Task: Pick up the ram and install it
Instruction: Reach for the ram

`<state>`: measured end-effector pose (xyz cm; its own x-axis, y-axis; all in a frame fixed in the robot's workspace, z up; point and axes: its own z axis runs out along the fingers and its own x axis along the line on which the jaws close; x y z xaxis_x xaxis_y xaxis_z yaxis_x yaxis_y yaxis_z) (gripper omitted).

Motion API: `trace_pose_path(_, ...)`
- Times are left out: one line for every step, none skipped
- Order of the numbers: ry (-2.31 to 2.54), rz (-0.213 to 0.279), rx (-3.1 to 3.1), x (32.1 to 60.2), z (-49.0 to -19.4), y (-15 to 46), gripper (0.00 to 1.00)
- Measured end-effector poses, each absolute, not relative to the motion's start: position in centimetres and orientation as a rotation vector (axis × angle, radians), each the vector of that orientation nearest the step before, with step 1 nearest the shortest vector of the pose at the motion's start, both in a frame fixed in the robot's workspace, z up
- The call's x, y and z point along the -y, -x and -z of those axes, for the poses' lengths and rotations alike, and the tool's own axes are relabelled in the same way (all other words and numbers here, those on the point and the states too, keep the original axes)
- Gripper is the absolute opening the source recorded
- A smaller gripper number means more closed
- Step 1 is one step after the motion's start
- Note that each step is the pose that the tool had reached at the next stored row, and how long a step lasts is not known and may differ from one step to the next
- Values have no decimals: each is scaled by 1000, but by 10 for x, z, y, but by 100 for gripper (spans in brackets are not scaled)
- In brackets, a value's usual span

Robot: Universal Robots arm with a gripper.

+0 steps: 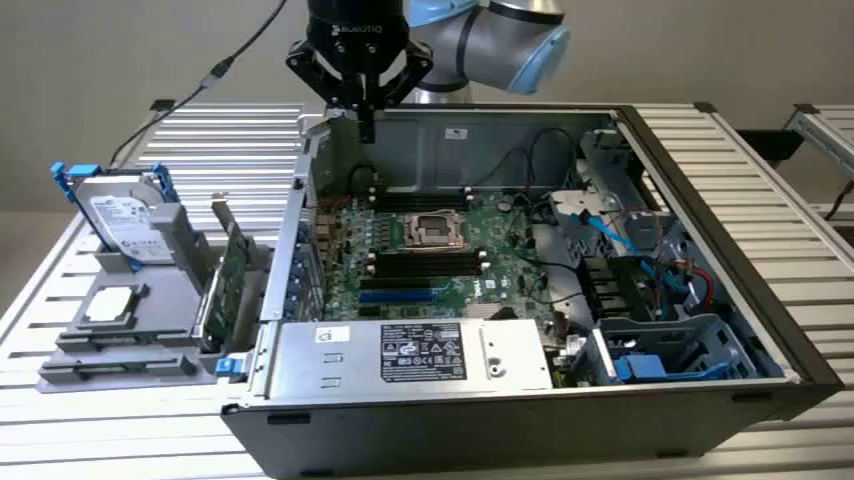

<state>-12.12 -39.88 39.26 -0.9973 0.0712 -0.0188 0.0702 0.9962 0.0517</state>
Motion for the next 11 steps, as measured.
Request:
trace_pose_path(-110,-80,-3118,399,-393,121,11)
trace_pose_path(-110,-80,-3118,399,-393,121,11)
trace_pose_path(-110,-80,-3118,399,-393,121,11)
trace_pose_path(-111,-80,-3118,399,-393,121,11)
trace_pose_path(-111,-80,-3118,399,-393,121,11)
trace_pose_path(-110,-80,-3118,399,-393,121,11)
trace_pose_path(-110,-80,-3118,399,-393,121,11)
trace_pose_path(-110,-80,-3118,399,-393,121,11)
trace_pose_path(-110,-80,-3118,399,-393,122,11)
trace_pose_path(-110,-80,-3118,399,-393,124,11)
trace_pose_path(-110,-80,-3118,400,-393,127,11)
